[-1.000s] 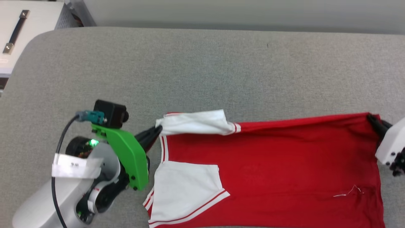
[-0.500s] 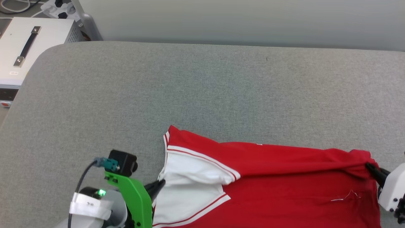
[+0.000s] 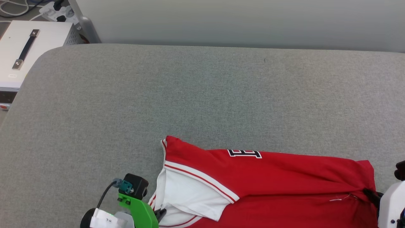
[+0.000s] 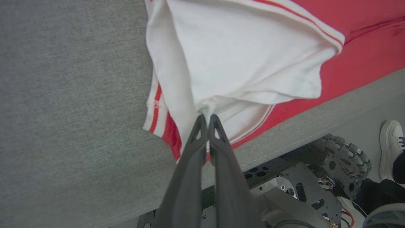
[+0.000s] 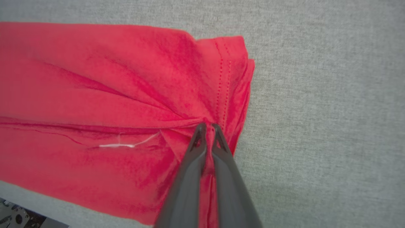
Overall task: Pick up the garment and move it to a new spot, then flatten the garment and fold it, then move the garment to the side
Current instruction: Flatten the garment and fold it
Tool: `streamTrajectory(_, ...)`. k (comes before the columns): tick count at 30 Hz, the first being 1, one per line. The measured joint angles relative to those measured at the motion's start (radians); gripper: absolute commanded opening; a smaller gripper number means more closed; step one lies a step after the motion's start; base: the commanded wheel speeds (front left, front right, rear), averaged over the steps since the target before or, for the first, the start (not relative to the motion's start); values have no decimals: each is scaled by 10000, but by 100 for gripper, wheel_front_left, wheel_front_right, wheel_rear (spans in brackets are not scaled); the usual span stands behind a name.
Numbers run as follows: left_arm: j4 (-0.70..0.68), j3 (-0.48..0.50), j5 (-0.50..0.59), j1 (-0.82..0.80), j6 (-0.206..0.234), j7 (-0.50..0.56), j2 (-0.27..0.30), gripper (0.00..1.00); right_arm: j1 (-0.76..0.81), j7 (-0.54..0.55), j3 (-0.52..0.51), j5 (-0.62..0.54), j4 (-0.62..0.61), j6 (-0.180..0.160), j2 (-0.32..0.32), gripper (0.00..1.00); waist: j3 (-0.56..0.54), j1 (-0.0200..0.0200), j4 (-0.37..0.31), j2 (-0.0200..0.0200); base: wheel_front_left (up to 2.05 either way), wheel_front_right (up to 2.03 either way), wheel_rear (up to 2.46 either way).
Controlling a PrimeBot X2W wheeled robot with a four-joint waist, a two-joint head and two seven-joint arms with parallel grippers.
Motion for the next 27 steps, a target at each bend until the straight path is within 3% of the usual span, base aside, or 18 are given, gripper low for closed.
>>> streamTrajectory(7,587,-272,184,-9,-245,-44,-297,0,23,-2,73,-151,17,0,27,0,90,0,50,0,0,0,0)
streamTrajectory(8,671,-305,205,-9,-259,-44,-359,0,25,-2,75,-151,21,0,33,9,99,0,58,0,0,0,0)
streamTrajectory(9,757,-337,236,-16,-261,-48,-407,28,26,-2,65,-150,36,0,44,63,104,0,61,0,0,0,0)
streamTrajectory(10,811,-364,307,-26,-261,-71,-435,100,27,10,46,-130,58,0,63,100,103,0,62,0,0,0,0)
streamTrajectory(18,1110,-138,474,-55,-224,-828,-623,100,351,794,-313,92,-176,0,176,100,-174,0,54,0,0,0,0)
streamTrajectory(27,717,882,468,-46,23,-2577,-861,100,765,2458,-1937,-12,-1336,0,752,100,-461,0,4,0,0,0,0)
